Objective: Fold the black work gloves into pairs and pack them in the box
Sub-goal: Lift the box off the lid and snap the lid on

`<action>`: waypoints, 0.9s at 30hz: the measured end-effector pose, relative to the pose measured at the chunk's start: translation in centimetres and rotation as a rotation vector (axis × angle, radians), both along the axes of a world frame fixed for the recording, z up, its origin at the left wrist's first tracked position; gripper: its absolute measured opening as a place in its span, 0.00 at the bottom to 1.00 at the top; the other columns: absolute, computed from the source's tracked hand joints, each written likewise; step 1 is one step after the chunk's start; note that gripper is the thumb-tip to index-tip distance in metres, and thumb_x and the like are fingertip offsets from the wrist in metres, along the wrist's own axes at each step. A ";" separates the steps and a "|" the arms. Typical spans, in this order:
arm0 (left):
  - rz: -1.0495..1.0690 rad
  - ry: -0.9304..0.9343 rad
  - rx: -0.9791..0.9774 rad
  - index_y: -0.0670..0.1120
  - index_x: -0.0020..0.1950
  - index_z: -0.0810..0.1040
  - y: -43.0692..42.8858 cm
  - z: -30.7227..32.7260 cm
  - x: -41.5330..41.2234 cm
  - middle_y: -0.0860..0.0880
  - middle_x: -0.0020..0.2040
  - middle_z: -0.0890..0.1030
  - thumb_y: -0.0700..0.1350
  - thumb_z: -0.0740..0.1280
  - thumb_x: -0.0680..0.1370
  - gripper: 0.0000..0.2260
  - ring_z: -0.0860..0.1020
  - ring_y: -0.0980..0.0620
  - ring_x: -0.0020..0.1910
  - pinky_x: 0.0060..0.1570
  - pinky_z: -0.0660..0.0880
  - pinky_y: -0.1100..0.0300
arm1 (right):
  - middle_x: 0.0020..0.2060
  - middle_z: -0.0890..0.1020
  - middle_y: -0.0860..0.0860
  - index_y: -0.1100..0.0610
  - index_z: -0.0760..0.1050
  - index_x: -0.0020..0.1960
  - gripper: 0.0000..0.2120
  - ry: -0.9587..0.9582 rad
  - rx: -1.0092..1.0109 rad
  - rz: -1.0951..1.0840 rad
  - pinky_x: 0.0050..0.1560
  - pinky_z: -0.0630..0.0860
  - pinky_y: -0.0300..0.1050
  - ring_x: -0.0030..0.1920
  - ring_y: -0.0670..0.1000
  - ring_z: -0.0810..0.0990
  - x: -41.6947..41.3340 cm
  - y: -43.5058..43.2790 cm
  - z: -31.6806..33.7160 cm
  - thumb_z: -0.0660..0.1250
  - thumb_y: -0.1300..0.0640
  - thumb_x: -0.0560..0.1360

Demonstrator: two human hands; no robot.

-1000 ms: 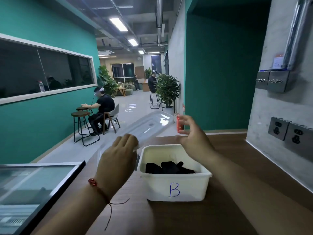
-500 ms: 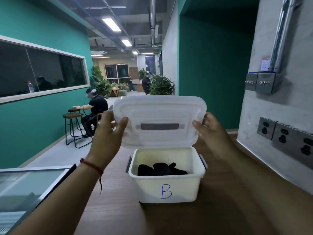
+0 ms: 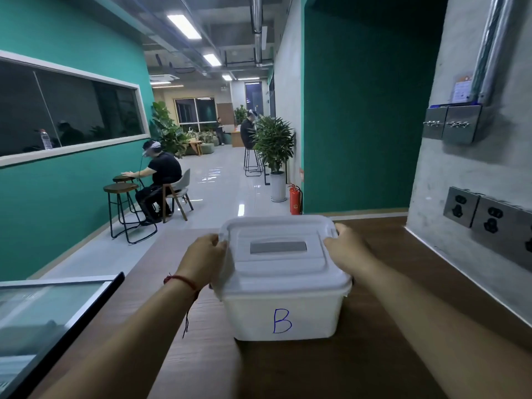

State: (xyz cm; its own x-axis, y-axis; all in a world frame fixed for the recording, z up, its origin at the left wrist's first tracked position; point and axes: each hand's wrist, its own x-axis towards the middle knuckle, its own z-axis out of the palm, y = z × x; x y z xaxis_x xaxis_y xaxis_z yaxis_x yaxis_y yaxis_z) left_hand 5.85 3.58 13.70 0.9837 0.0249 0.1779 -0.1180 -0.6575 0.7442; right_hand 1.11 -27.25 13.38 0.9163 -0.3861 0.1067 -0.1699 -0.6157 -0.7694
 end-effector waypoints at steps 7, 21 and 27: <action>0.016 0.104 0.131 0.40 0.49 0.85 -0.1 -2.8 1.5 0.39 0.48 0.85 0.49 0.59 0.86 0.18 0.81 0.39 0.49 0.46 0.73 0.55 | 0.74 0.72 0.59 0.54 0.73 0.77 0.23 0.130 -0.223 -0.067 0.72 0.69 0.54 0.74 0.64 0.67 0.6 0.2 -2.3 0.59 0.48 0.84; 0.000 0.084 0.193 0.41 0.72 0.72 -1.4 -2.8 -0.5 0.39 0.63 0.81 0.49 0.59 0.87 0.17 0.80 0.36 0.61 0.60 0.77 0.47 | 0.70 0.77 0.56 0.50 0.67 0.76 0.21 0.196 -0.103 -0.019 0.64 0.77 0.58 0.64 0.62 0.78 1.0 -0.4 -3.6 0.55 0.46 0.85; 0.041 -0.172 0.524 0.48 0.71 0.71 -2.2 -2.5 -2.1 0.45 0.47 0.81 0.43 0.61 0.85 0.14 0.79 0.43 0.44 0.43 0.76 0.53 | 0.63 0.79 0.54 0.48 0.67 0.72 0.16 0.173 -0.006 -0.017 0.60 0.78 0.56 0.57 0.61 0.79 0.6 -0.3 -3.5 0.56 0.48 0.85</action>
